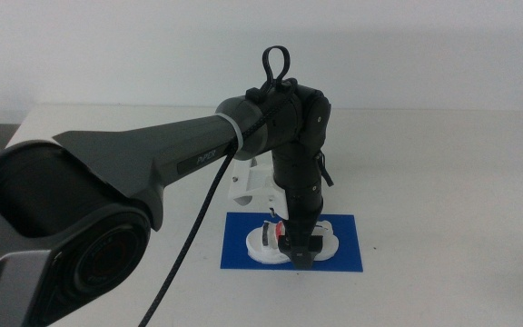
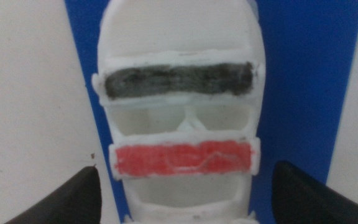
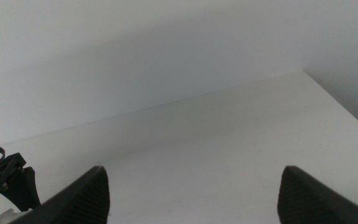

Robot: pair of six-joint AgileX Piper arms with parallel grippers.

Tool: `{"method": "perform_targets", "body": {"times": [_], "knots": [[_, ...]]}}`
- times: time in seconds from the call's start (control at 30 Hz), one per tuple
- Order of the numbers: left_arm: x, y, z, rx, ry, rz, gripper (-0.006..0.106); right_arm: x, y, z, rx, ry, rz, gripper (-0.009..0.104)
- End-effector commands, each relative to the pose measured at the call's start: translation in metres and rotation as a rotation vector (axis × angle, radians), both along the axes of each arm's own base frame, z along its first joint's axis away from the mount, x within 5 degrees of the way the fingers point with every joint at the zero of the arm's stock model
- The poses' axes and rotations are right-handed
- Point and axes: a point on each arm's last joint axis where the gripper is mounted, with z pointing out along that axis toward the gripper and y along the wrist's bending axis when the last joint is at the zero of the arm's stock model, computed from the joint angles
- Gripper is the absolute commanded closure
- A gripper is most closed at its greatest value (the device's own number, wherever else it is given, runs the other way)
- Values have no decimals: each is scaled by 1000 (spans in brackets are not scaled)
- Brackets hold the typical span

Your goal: Use one arm to grab the shoe from the table and place it on the mat.

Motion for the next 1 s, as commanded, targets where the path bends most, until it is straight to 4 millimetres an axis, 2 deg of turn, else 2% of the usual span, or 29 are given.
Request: {"method": "perform_targets", "body": {"times": [0.0, 0.07, 0.17, 0.27, 0.37, 0.47, 0.53, 0.57, 0.63, 0.7, 0.73, 0.8, 0.9, 0.97], "knots": [[0, 1, 7, -9, 4, 17, 7, 0, 0, 0, -10, -11, 2, 16], [-1, 2, 20, -27, -19, 17, 7, 0, 0, 0, -10, -11, 2, 16], [-6, 7, 58, -75, -87, 10, 7, 0, 0, 0, -10, -11, 2, 16], [-18, 21, 119, -138, -214, -1, 7, 0, 0, 0, -10, -11, 2, 16], [-34, 47, 183, -139, -412, -40, 7, 0, 0, 0, -10, -11, 2, 16], [-52, 85, 243, -13, -690, -214, 7, 0, 0, 0, -10, -11, 2, 16], [-63, 112, 276, 178, -866, -422, 7, 0, 0, 0, -10, -11, 2, 16], [-68, 125, 288, 330, -929, -605, 7, 0, 0, 0, -10, -11, 2, 16], [-78, 147, 303, 622, -940, -1045, 7, 0, 0, 0, -10, -11, 2, 16], [-94, 165, 307, 709, -899, -1356, 7, 0, 0, 0, -10, -11, 2, 16], [-101, 171, 307, 707, -890, -1428, 7, 0, 0, 0, -10, -11, 2, 16], [-116, 190, 302, 707, -861, -1510, 7, 0, 0, 0, -10, -11, 2, 16], [-134, 222, 296, 737, -818, -1454, 7, 0, 0, 0, -10, -11, 2, 16], [-146, 235, 292, 734, -805, -1456, 7, 0, 0, 0, -10, -11, 2, 16]]}}
